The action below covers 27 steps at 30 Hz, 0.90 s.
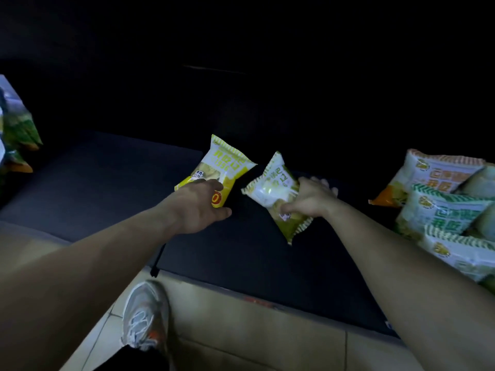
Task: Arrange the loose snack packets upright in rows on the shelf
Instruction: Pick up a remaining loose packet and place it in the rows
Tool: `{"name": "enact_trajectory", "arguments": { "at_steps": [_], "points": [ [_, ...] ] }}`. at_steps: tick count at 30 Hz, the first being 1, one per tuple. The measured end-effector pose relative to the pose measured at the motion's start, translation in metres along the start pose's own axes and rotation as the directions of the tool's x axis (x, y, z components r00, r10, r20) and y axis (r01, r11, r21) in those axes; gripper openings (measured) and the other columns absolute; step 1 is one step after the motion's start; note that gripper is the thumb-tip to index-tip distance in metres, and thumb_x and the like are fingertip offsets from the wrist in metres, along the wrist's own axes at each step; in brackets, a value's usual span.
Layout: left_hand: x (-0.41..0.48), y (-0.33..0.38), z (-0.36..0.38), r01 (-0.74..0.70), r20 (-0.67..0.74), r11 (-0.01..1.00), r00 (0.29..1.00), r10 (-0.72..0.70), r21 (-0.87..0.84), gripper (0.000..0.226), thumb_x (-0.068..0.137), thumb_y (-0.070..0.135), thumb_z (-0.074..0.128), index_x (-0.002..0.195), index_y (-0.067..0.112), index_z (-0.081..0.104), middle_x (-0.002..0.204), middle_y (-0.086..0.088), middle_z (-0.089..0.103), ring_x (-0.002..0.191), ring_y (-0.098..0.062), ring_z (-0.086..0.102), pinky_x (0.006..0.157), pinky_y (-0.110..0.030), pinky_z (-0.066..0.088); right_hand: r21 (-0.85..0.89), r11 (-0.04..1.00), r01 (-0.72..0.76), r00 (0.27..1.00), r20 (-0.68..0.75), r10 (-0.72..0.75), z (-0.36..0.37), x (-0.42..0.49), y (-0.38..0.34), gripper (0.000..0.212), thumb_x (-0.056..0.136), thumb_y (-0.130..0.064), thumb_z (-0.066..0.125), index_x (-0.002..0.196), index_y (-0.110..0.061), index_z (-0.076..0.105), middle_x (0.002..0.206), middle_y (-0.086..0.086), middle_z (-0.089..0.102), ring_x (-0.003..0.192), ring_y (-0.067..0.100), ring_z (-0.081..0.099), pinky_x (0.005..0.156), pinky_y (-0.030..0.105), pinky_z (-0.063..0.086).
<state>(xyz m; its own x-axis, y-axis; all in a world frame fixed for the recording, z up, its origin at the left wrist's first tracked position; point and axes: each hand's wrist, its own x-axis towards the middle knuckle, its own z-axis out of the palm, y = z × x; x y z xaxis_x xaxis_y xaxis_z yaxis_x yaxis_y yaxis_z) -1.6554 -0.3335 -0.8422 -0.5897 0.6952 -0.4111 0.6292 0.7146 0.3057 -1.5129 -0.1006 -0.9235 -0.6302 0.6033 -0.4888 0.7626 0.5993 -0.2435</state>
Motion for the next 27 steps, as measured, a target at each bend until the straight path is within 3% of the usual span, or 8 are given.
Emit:
{"name": "enact_trajectory", "arguments": {
  "at_steps": [3, 8, 12, 16, 18, 21, 24, 27],
  "points": [
    [-0.006, 0.009, 0.001, -0.016, 0.034, 1.000, 0.999, 0.016, 0.004, 0.070, 0.082, 0.056, 0.066, 0.142, 0.030, 0.041, 0.138, 0.002, 0.047, 0.110, -0.016, 0.051, 0.085, -0.028, 0.041, 0.075, 0.997, 0.032, 0.998, 0.050, -0.036, 0.006, -0.019, 0.015, 0.104, 0.038, -0.075, 0.077, 0.124, -0.027, 0.043, 0.125, 0.003, 0.042, 0.117, 0.028, 0.047, 0.087, 0.039, 0.042],
    [-0.022, 0.027, 0.000, -0.078, 0.050, 0.996, 0.996, 0.080, -0.032, 0.075, 0.082, 0.050, 0.070, 0.144, 0.026, 0.037, 0.139, 0.001, 0.048, 0.117, -0.017, 0.051, 0.092, -0.027, 0.043, 0.128, 0.985, 0.115, 0.990, 0.064, -0.124, -0.006, -0.066, 0.034, 0.088, 0.042, -0.067, 0.082, 0.109, -0.031, 0.037, 0.103, -0.010, 0.056, 0.088, 0.011, 0.058, 0.068, 0.034, 0.050],
    [-0.039, 0.046, -0.005, -0.114, -0.006, 0.972, 0.993, 0.115, -0.204, 0.089, 0.072, 0.048, 0.080, 0.145, 0.024, 0.035, 0.137, 0.003, 0.050, 0.116, -0.013, 0.052, 0.086, -0.021, 0.039, 0.133, 0.966, 0.223, 0.974, 0.018, -0.228, -0.039, -0.109, 0.037, 0.096, 0.045, -0.065, 0.083, 0.120, -0.035, 0.031, 0.102, -0.019, 0.051, 0.091, 0.005, 0.055, 0.074, 0.033, 0.050],
    [-0.057, 0.080, -0.021, -0.160, 0.019, 0.899, 0.983, 0.183, -0.408, 0.102, 0.063, 0.049, 0.086, 0.147, 0.025, 0.033, 0.133, 0.008, 0.052, 0.115, -0.012, 0.053, 0.095, -0.028, 0.045, 0.170, 0.934, 0.313, 0.949, -0.022, -0.314, -0.078, -0.155, 0.043, 0.103, 0.045, -0.067, 0.083, 0.127, -0.037, 0.027, 0.103, -0.021, 0.050, 0.093, 0.000, 0.055, 0.081, 0.033, 0.053],
    [-0.066, 0.102, -0.027, -0.225, 0.034, 0.838, 0.960, 0.278, -0.498, 0.092, 0.062, 0.044, 0.089, 0.140, 0.026, 0.043, 0.123, 0.010, 0.060, 0.110, -0.009, 0.059, 0.096, -0.031, 0.048, 0.208, 0.919, 0.335, 0.942, -0.056, -0.331, -0.091, -0.176, 0.048, 0.103, 0.047, -0.066, 0.084, 0.127, -0.037, 0.026, 0.105, -0.021, 0.049, 0.096, 0.000, 0.054, 0.081, 0.031, 0.052],
    [-0.079, 0.141, -0.027, -0.302, 0.017, 0.760, 0.925, 0.380, -0.575, 0.064, 0.061, 0.039, 0.091, 0.114, 0.029, 0.058, 0.100, 0.010, 0.073, 0.091, -0.006, 0.069, 0.082, -0.027, 0.054, 0.250, 0.906, 0.342, 0.939, -0.124, -0.321, -0.101, -0.199, 0.063, 0.096, 0.048, -0.065, 0.084, 0.121, -0.039, 0.027, 0.105, -0.021, 0.050, 0.094, -0.002, 0.054, 0.075, 0.026, 0.050],
    [-0.083, 0.176, -0.018, -0.363, -0.070, 0.781, 0.921, 0.382, -0.508, 0.061, 0.055, 0.044, 0.092, 0.105, 0.032, 0.058, 0.089, 0.012, 0.073, 0.080, -0.004, 0.069, 0.071, -0.024, 0.055, 0.207, 0.925, 0.318, 0.946, -0.139, -0.294, -0.110, -0.214, 0.089, 0.093, 0.052, -0.065, 0.083, 0.122, -0.036, 0.030, 0.111, -0.016, 0.053, 0.099, 0.008, 0.055, 0.076, 0.031, 0.049],
    [-0.072, 0.203, -0.007, -0.377, -0.135, 0.895, 0.925, 0.354, -0.240, 0.075, 0.050, 0.054, 0.088, 0.115, 0.037, 0.054, 0.086, 0.013, 0.068, 0.078, -0.003, 0.064, 0.073, -0.030, 0.055, 0.024, 0.962, 0.270, 0.947, -0.187, -0.261, -0.116, -0.219, 0.128, 0.094, 0.068, -0.069, 0.073, 0.141, -0.026, 0.032, 0.137, -0.002, 0.048, 0.121, 0.020, 0.049, 0.094, 0.039, 0.046]
  ]
}}
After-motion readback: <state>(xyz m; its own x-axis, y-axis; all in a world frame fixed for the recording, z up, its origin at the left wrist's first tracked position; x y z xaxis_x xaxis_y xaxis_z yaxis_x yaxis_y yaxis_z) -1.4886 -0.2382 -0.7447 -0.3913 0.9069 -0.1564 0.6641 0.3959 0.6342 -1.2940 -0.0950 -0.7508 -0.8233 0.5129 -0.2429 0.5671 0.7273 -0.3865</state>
